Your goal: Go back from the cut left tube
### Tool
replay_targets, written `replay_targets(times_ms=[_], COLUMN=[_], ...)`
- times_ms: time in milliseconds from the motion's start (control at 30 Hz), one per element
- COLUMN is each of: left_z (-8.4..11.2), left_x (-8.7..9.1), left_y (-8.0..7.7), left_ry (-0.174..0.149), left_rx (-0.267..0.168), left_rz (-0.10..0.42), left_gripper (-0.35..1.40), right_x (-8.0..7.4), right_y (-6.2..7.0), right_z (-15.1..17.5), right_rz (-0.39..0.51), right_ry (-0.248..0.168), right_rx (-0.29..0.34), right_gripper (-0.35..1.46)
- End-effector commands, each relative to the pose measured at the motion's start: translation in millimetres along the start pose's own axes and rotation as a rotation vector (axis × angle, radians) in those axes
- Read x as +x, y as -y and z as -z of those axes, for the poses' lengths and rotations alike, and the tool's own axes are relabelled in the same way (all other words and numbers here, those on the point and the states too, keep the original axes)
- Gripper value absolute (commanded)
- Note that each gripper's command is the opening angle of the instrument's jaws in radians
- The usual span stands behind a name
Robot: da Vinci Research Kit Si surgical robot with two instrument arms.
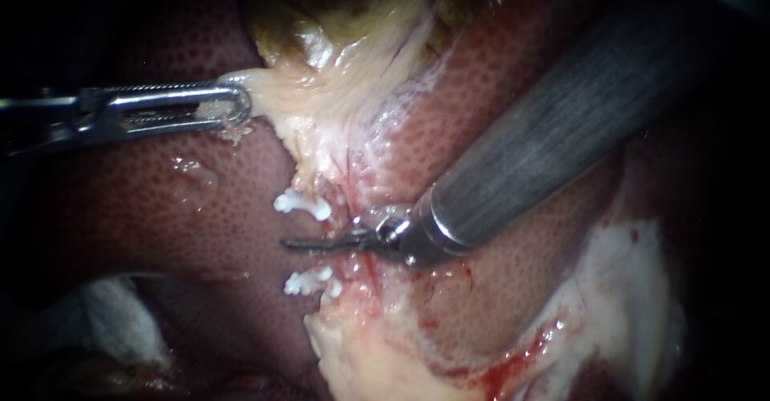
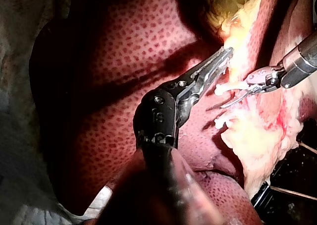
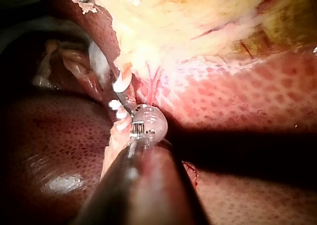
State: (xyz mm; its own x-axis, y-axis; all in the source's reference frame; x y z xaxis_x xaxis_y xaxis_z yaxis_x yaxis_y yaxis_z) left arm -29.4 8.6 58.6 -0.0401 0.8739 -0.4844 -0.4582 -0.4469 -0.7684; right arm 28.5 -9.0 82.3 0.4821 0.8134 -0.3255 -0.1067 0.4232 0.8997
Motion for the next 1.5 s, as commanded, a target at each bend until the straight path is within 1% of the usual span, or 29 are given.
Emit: replay_targets(times_ms=[33, 167, 267, 300, 333, 400, 467, 500, 567, 600, 800, 867, 900, 933, 1000, 1067, 1167, 1267, 1500], left_z=[0.0, 0.0, 0.0, 0.0, 0.0, 0.0, 0.0, -0.1, -0.1, -0.1, -0.1, -0.1, 0.0, 0.0, 0.0, 0.0, -0.1, -0.1, -0.2], left_x=[0.0, -0.1, -0.1, -0.1, -0.1, -0.1, -0.1, -0.1, -0.1, -0.1, -0.1, -0.1, -0.1, -0.2, -0.2, -0.2, -0.2, -0.2, -0.2], left_y=[0.0, 0.0, 0.0, 0.0, 0.0, 0.0, 0.1, 0.1, 0.1, 0.1, 0.1, 0.1, 0.2, 0.2, 0.3, 0.3, 0.4, 0.5, 0.6], left_ry=[0.0, 0.0, 0.0, 0.0, 0.0, 0.0, 0.0, 0.0, 0.0, 0.0, 0.0, 0.0, 0.0, 0.0, 0.0, 0.0, 0.0, 0.0, 0.0], left_rx=[0.0, 0.0, 0.0, 0.0, 0.0, 0.0, 0.0, 0.0, 0.0, 0.0, 0.0, 0.0, 0.0, 0.0, -0.001, -0.001, -0.001, -0.001, -0.001], left_rz=[0.0, 0.0, 0.0, 0.0, 0.0, 0.0, 0.0, -0.001, -0.001, -0.001, -0.001, -0.001, -0.001, -0.001, -0.001, -0.001, -0.001, -0.001, -0.001], left_gripper=[-0.35, -0.35, -0.35, -0.35, -0.35, -0.35, -0.35, -0.35, -0.35, -0.35, -0.35, -0.35, -0.35, -0.35, -0.35, -0.35, -0.35, -0.35, -0.35], right_x=[0.0, -0.1, -0.1, -0.1, -0.1, 0.0, 0.2, 0.2, 0.4, 0.4, 0.3, 0.2, 0.0, -0.4, -1.1, -1.7, -2.0, -2.1, -1.7], right_y=[0.2, 0.3, 0.3, 0.4, 0.5, 0.5, 0.6, 0.6, 0.8, 0.9, 1.5, 1.6, 1.8, 2.1, 2.7, 3.3, 3.9, 4.2, 5.2], right_z=[0.0, 0.1, 0.1, 0.0, 0.0, -0.2, -0.4, -0.5, -0.7, -0.7, -0.8, -0.7, -0.5, -0.1, 0.8, 2.2, 4.8, 8.0, 16.3], right_rz=[0.001, 0.001, 0.001, 0.013, 0.031, 0.059, 0.092, 0.097, 0.125, 0.125, 0.16, 0.213, 0.243, 0.281, 0.318, 0.355, 0.41, 0.445, 0.492], right_ry=[0.0, 0.001, -0.007, -0.018, -0.023, -0.039, -0.047, -0.047, -0.048, -0.048, -0.046, -0.045, -0.044, -0.041, -0.036, -0.032, -0.03, -0.044, -0.054], right_rx=[0.001, 0.002, 0.0, -0.011, -0.016, -0.015, -0.015, -0.017, -0.02, -0.021, -0.022, -0.026, -0.028, -0.026, -0.022, -0.016, -0.015, -0.056, -0.123], right_gripper=[-0.35, -0.35, -0.35, -0.05, 0.31, 0.88, 1.16, 1.23, 1.28, 1.31, 1.36, 1.43, 1.43, 1.43, 1.43, 1.43, 1.43, 1.43, 1.43])
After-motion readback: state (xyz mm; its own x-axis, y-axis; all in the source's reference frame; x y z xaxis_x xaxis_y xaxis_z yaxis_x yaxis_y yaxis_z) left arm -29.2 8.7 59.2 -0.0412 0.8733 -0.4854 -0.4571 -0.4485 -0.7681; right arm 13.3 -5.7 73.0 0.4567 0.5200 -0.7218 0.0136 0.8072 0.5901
